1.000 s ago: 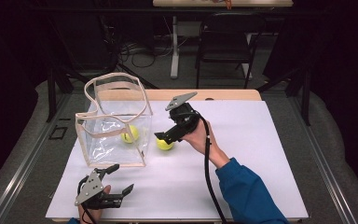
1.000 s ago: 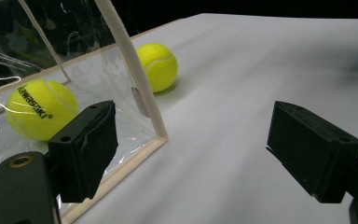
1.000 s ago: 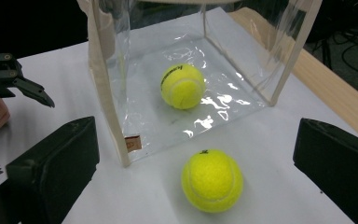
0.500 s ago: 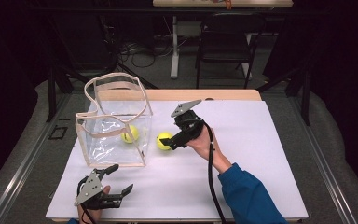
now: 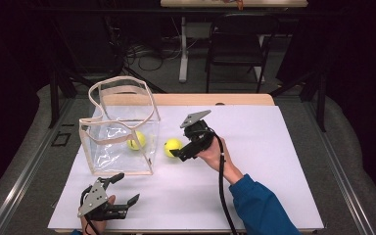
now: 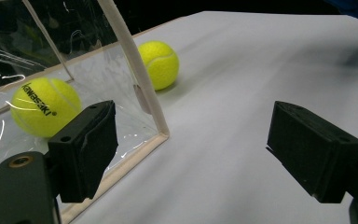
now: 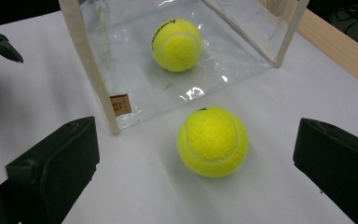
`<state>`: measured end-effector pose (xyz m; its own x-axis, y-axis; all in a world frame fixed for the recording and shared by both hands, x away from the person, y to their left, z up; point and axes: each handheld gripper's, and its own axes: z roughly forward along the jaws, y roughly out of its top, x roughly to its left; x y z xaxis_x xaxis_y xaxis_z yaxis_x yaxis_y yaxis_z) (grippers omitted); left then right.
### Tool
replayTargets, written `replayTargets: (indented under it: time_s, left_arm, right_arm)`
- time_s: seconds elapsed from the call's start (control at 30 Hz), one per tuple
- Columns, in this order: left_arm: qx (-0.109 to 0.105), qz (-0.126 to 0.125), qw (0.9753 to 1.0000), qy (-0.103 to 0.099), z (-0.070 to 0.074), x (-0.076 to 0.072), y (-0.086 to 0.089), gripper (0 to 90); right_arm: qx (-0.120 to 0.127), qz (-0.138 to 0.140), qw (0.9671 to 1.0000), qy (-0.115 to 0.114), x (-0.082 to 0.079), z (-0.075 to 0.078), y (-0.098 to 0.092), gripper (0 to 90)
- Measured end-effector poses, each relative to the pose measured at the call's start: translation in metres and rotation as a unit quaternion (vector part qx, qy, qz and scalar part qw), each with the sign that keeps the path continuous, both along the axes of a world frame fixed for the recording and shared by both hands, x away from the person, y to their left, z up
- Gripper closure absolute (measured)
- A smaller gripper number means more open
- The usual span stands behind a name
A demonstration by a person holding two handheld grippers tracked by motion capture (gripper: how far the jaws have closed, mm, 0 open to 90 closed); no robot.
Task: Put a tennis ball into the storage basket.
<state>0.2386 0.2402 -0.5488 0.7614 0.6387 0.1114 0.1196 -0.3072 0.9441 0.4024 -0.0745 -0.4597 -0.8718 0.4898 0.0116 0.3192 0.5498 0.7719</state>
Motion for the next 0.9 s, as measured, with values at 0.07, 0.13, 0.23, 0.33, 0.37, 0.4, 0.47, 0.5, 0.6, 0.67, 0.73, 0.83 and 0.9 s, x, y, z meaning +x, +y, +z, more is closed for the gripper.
replayTargets:
  time_s: [0.07,0.13,0.23,0.33,0.37,0.4,0.47,0.5,0.6,0.67,0.73,0.83,0.9]
  left_arm:
    - [0.0,0.0,1.0,0.0,0.0,0.0,0.0,15.9]
    - [0.0,-0.001,1.0,0.0,0.0,0.0,0.0,15.9]
    - [0.0,-0.001,1.0,0.002,0.0,0.0,0.0,15.9]
    - [0.001,-0.001,1.0,0.001,0.0,0.0,0.0,15.9]
    - [0.001,-0.001,1.0,0.001,0.0,0.0,0.0,15.9]
    - [0.001,-0.001,1.0,0.001,0.0,0.0,0.0,15.9]
    - [0.001,-0.001,1.0,0.001,0.0,0.0,0.0,15.9]
    - [0.001,-0.001,1.0,0.001,0.0,0.0,0.0,15.9]
    - [0.001,-0.001,1.0,0.001,0.0,0.0,0.0,15.9]
    - [0.001,-0.001,1.0,0.002,0.0,0.0,0.0,15.9]
    - [0.001,-0.001,1.0,0.002,0.0,0.0,0.0,15.9]
    - [0.001,-0.001,1.0,0.001,0.0,0.0,0.0,15.9]
    - [0.001,0.0,1.0,0.0,0.0,0.0,0.0,15.9]
  right_arm:
    - [-0.005,-0.006,1.0,0.002,-0.002,-0.009,-0.003,0.0]
    - [-0.007,-0.008,0.9999,0.002,-0.003,-0.014,-0.005,0.0]
    - [-0.008,-0.012,0.9999,0.004,-0.002,-0.017,-0.006,0.0]
    - [-0.009,-0.013,0.9999,0.005,-0.002,-0.021,-0.007,0.0]
    - [-0.009,-0.014,0.9998,0.006,-0.002,-0.022,-0.007,0.0]
    - [-0.009,-0.014,0.9998,0.006,-0.002,-0.022,-0.007,0.0]
    - [-0.009,-0.016,0.9998,0.007,-0.002,-0.024,-0.007,0.0]
    - [-0.009,-0.016,0.9998,0.007,-0.002,-0.024,-0.007,0.0]
    - [-0.009,-0.016,0.9998,0.007,-0.002,-0.024,-0.007,0.0]
    - [-0.015,-0.017,0.9997,0.007,-0.001,-0.029,-0.006,0.0]
    - [-0.018,-0.017,0.9997,0.005,-0.001,-0.031,-0.004,0.0]
    - [-0.02,-0.018,0.9996,0.006,0.0,-0.032,-0.003,0.0]
    - [-0.02,-0.02,0.9996,0.004,0.0,-0.032,-0.003,0.0]
